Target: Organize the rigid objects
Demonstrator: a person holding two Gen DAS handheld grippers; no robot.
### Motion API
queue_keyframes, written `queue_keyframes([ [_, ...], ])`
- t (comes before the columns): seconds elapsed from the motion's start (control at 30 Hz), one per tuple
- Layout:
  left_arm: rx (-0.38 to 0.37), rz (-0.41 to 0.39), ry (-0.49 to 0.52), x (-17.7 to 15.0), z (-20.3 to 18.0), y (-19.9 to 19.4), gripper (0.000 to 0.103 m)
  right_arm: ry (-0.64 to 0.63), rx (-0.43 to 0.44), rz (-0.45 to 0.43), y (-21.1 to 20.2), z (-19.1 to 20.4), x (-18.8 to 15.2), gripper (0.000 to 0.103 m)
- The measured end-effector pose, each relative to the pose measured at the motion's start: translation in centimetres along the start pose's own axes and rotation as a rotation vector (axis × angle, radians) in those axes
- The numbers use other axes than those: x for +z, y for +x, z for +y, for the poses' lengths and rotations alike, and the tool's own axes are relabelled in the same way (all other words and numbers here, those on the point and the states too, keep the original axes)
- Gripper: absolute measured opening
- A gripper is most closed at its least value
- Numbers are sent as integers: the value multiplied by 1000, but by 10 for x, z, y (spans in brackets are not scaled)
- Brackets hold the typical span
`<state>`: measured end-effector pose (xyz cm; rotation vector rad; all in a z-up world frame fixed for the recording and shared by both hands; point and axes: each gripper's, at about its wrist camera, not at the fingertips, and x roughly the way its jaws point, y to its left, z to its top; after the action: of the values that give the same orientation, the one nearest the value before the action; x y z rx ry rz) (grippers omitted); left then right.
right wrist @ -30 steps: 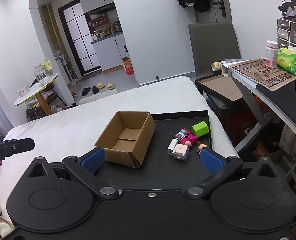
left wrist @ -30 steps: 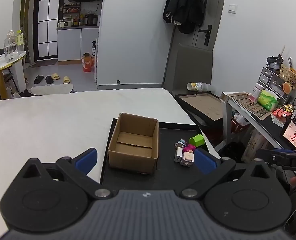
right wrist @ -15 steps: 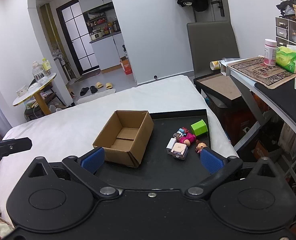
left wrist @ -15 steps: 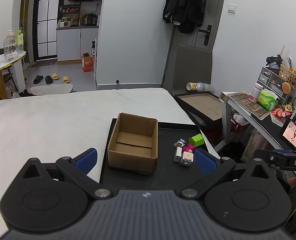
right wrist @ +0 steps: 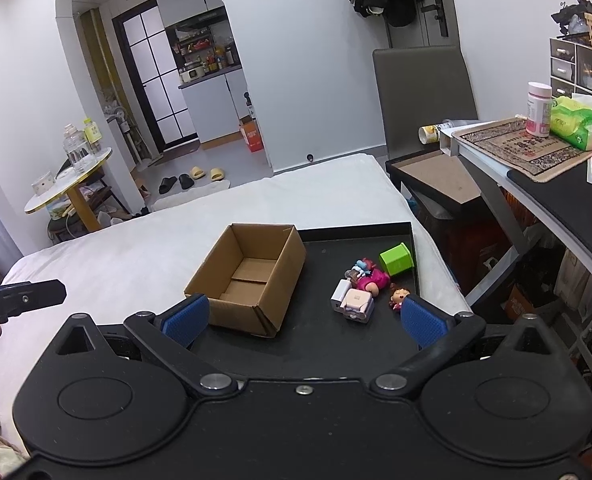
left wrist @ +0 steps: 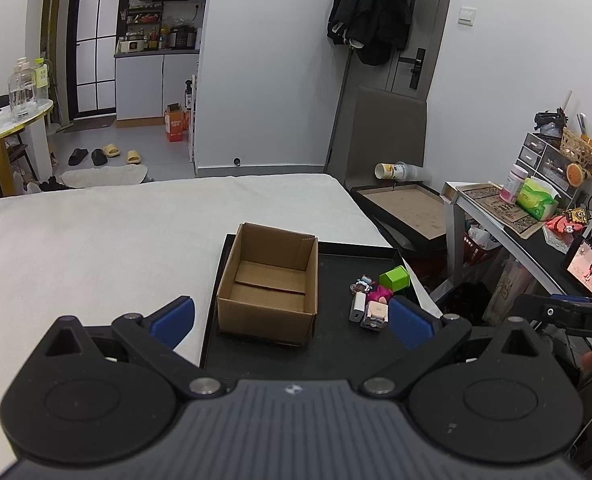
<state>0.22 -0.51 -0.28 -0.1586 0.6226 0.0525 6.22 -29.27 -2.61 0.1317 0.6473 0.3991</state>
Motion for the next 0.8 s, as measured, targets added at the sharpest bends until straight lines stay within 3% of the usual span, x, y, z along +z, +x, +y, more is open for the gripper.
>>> queue_keyframes([
  [0.8, -3, -1, -5, -3, 7, -2, 102, -11, 0, -1, -2, 2, 2, 103],
])
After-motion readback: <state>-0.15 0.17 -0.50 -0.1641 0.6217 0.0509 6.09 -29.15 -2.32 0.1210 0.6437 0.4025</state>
